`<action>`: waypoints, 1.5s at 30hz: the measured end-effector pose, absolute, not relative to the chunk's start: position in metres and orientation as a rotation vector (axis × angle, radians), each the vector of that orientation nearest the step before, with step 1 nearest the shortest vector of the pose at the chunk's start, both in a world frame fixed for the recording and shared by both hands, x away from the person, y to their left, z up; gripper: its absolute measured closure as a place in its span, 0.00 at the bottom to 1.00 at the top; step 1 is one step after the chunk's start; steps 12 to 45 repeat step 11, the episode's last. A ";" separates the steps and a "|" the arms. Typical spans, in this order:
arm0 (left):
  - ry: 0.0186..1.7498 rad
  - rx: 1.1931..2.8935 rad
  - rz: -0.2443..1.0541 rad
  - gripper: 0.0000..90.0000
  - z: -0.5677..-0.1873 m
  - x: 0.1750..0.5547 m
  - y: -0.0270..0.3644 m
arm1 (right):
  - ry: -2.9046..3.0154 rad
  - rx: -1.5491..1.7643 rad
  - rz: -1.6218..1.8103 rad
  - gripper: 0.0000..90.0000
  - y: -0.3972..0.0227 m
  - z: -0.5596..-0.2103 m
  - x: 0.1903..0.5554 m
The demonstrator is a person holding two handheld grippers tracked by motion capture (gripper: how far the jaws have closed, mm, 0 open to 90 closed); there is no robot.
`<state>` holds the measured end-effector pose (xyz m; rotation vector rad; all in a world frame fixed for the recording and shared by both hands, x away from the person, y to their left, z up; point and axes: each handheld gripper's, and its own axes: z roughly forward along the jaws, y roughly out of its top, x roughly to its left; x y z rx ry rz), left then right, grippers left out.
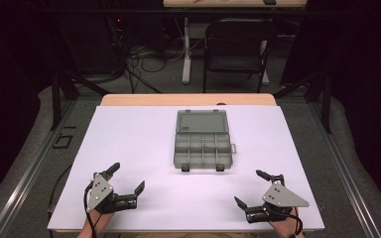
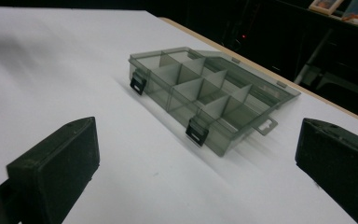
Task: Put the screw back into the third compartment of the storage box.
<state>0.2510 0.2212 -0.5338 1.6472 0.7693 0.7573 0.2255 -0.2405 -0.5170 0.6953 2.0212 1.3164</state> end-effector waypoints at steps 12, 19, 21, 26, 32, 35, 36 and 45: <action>0.770 1.648 0.756 0.00 -0.534 0.253 0.220 | 1.978 0.684 1.366 0.00 -0.243 -0.515 0.221; 0.770 1.648 0.756 0.00 -0.534 0.253 0.220 | 1.978 0.684 1.366 0.00 -0.243 -0.515 0.221; 0.770 1.648 0.756 0.00 -0.534 0.253 0.220 | 1.978 0.684 1.366 0.00 -0.243 -0.515 0.221; 0.770 1.648 0.756 0.00 -0.534 0.253 0.220 | 1.978 0.684 1.366 0.00 -0.243 -0.515 0.221; 0.770 1.648 0.756 0.00 -0.534 0.253 0.220 | 1.978 0.684 1.366 0.00 -0.243 -0.515 0.221; 0.770 1.648 0.756 0.00 -0.534 0.253 0.220 | 1.978 0.684 1.366 0.00 -0.243 -0.515 0.221; 0.770 1.648 0.756 0.00 -0.534 0.253 0.220 | 1.978 0.684 1.366 0.00 -0.243 -0.515 0.221; 0.770 1.648 0.756 0.00 -0.534 0.253 0.220 | 1.978 0.684 1.366 0.00 -0.243 -0.515 0.221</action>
